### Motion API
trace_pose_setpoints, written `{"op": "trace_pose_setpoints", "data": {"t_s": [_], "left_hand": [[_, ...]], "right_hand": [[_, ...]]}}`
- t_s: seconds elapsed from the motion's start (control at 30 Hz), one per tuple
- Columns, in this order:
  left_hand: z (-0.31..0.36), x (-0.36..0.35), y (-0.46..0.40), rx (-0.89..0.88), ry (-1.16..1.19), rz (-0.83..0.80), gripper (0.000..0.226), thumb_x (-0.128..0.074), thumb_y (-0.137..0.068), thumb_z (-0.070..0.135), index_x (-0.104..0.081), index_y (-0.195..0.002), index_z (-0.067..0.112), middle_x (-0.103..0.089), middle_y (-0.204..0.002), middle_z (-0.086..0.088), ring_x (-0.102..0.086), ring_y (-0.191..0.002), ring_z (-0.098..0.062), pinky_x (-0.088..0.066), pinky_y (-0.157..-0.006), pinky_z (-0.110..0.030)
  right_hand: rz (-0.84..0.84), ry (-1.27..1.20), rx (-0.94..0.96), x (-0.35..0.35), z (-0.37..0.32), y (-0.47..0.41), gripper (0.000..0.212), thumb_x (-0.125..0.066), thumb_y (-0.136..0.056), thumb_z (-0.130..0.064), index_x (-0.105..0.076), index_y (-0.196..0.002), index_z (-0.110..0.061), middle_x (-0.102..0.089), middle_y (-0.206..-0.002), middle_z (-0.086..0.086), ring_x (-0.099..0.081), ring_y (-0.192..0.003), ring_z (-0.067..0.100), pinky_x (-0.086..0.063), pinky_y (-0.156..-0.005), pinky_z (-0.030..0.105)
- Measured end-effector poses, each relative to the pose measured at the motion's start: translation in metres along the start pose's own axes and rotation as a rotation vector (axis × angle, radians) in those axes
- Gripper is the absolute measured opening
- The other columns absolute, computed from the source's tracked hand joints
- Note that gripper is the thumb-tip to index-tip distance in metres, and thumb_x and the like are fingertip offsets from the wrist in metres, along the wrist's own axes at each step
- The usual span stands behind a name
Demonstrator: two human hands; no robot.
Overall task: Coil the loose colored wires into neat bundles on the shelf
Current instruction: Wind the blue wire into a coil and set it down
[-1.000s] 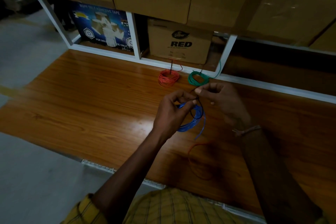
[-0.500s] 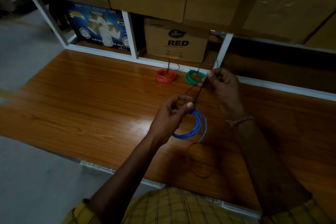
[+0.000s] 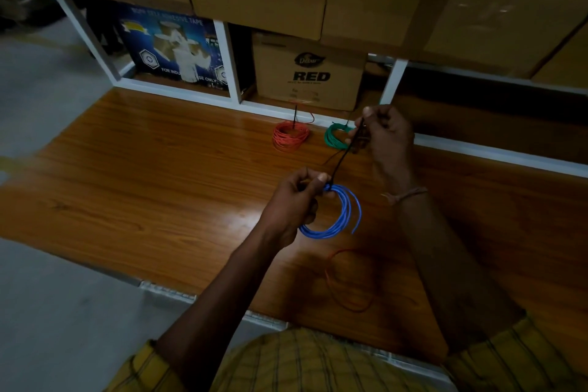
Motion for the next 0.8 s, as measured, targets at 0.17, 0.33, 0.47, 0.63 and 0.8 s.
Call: {"op": "trace_pose_setpoints", "data": {"t_s": [0.17, 0.33, 0.47, 0.63, 0.8], "left_hand": [[-0.01, 0.002, -0.011, 0.075, 0.111, 0.062, 0.014, -0.058, -0.108, 0.02, -0.061, -0.108, 0.006, -0.073, -0.082, -0.007, -0.027, -0.051, -0.013, -0.025, -0.041, -0.022], [-0.014, 0.0, -0.017, 0.1, 0.157, 0.09, 0.014, -0.059, -0.107, 0.021, -0.059, -0.107, 0.007, -0.074, -0.076, -0.005, -0.031, -0.047, -0.01, -0.025, -0.04, -0.021], [-0.018, 0.001, -0.02, 0.1, 0.165, 0.098, 0.012, -0.059, -0.108, 0.02, -0.058, -0.1, 0.01, -0.073, -0.078, -0.008, -0.028, -0.046, -0.011, -0.024, -0.04, -0.021], [-0.026, 0.008, -0.02, 0.039, 0.079, 0.088, 0.014, -0.061, -0.107, 0.023, -0.064, -0.101, 0.01, -0.073, -0.085, -0.007, -0.03, -0.043, -0.009, -0.026, -0.04, -0.022], [-0.026, 0.005, -0.026, -0.048, 0.003, 0.117, 0.019, -0.06, -0.107, 0.022, -0.063, -0.092, 0.011, -0.069, -0.082, -0.006, -0.032, -0.04, -0.007, -0.026, -0.04, -0.022]], "right_hand": [[-0.258, -0.117, -0.112, -0.01, 0.005, 0.021, 0.005, -0.06, -0.102, -0.017, -0.064, -0.098, -0.015, -0.072, -0.096, 0.006, -0.07, -0.091, 0.023, -0.058, -0.082, 0.039], [-0.322, -0.046, -0.048, -0.02, 0.009, 0.033, 0.01, -0.065, -0.098, -0.007, -0.067, -0.108, -0.007, -0.071, -0.097, 0.011, -0.068, -0.09, 0.025, -0.059, -0.083, 0.039], [-0.22, 0.082, -0.004, -0.02, 0.015, 0.032, 0.015, -0.065, -0.1, -0.015, -0.075, -0.107, -0.006, -0.076, -0.089, 0.012, -0.073, -0.084, 0.023, -0.062, -0.078, 0.037], [-0.15, 0.652, 0.478, -0.013, 0.024, 0.015, 0.023, -0.06, -0.099, -0.013, -0.068, -0.086, 0.003, -0.068, -0.077, 0.017, -0.066, -0.073, 0.032, -0.053, -0.065, 0.053], [-0.042, 0.683, 0.459, -0.019, 0.016, 0.007, 0.023, -0.064, -0.098, -0.016, -0.067, -0.076, -0.008, -0.064, -0.067, 0.005, -0.062, -0.064, 0.021, -0.049, -0.059, 0.04]]}}
Point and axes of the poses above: each hand's wrist, its own y-axis away from the middle knuckle, its own x-axis out of the back of the hand, z = x × y, the point moved 4 cm from there along -y, towards the middle knuckle
